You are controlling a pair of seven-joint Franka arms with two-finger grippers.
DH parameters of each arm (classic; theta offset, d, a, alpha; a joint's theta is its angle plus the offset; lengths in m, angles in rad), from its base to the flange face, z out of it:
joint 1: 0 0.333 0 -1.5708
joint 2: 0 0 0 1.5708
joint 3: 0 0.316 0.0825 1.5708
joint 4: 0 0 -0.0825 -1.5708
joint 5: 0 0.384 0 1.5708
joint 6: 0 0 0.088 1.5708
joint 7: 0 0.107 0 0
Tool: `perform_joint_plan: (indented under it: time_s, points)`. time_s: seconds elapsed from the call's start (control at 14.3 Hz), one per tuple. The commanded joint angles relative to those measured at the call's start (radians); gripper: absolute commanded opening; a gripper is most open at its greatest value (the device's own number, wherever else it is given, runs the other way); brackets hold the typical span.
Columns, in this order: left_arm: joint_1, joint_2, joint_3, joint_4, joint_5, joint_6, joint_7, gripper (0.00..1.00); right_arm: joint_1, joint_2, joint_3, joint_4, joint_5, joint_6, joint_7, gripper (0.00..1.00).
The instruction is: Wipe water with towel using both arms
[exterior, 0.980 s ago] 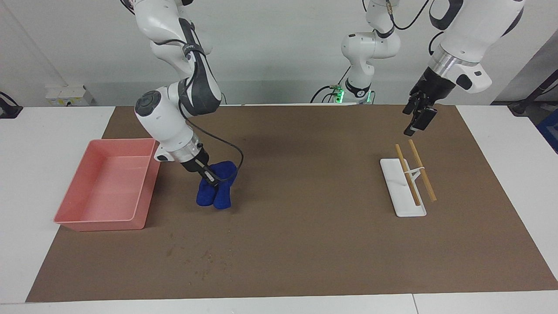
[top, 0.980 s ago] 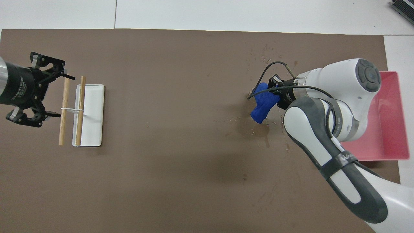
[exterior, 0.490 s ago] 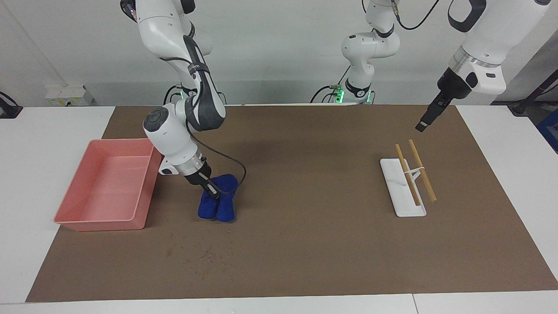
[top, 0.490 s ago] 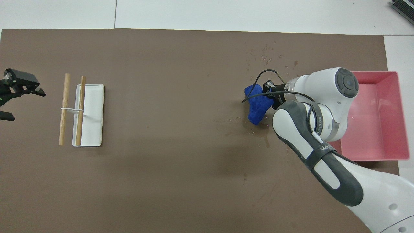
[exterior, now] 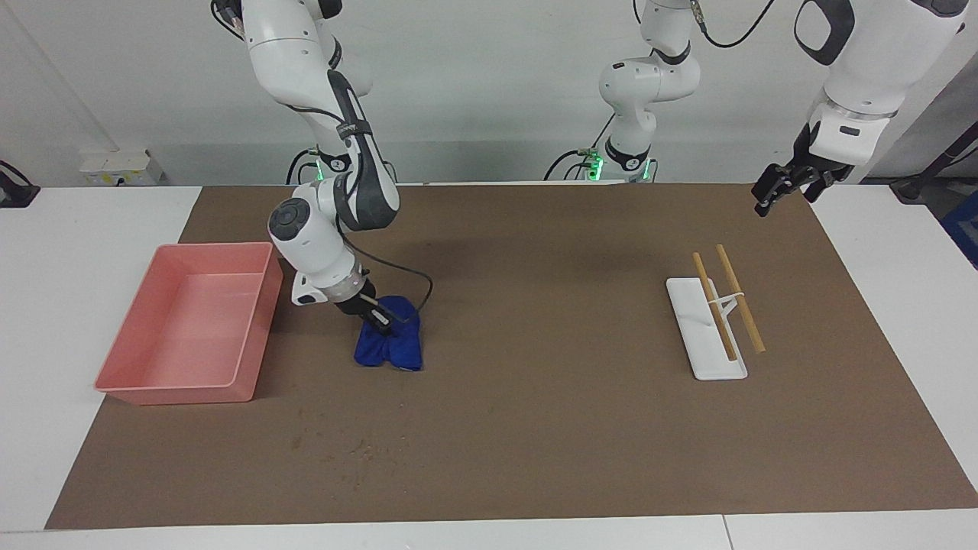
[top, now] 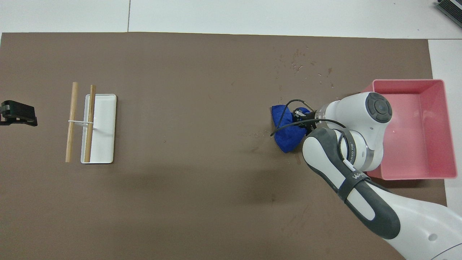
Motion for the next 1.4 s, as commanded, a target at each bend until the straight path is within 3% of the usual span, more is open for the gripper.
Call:
perform_joint_plan:
  time_s: [0.0,0.56,0.7,0.84,1.05,1.12,1.19,1.33]
  points:
    - [-0.001,-0.070,-0.005,-0.113,0.018,0.045,0.029,1.00,0.004,-0.053,0.006,-0.078,-0.072,0.005,-0.020,0.00]
    - [0.007,-0.075,-0.001,-0.150,0.006,0.211,0.029,1.00,0.001,-0.098,0.008,-0.133,-0.129,-0.122,-0.202,0.00]
    - [0.006,-0.046,0.001,-0.114,0.001,0.190,0.043,1.00,-0.006,-0.103,0.008,-0.147,-0.129,-0.139,-0.274,0.00]
    - [-0.008,0.073,-0.004,0.043,-0.022,0.090,0.043,1.00,-0.013,-0.113,0.008,-0.147,-0.129,-0.195,-0.331,0.00]
    - [-0.008,0.080,-0.008,0.047,-0.027,0.093,0.053,1.00,-0.013,-0.124,0.006,-0.160,-0.129,-0.234,-0.412,0.00]
    - [-0.007,0.087,-0.008,0.049,-0.059,0.132,0.050,1.00,-0.014,-0.127,0.006,-0.170,-0.129,-0.229,-0.443,0.00]
    - [0.008,0.086,-0.001,0.032,-0.173,0.181,0.037,1.00,-0.016,-0.130,0.005,-0.174,-0.131,-0.231,-0.478,0.00]
    - [-0.004,0.066,0.012,0.003,-0.186,0.096,0.035,1.00,-0.043,-0.133,0.006,-0.184,-0.137,-0.226,-0.599,0.00]
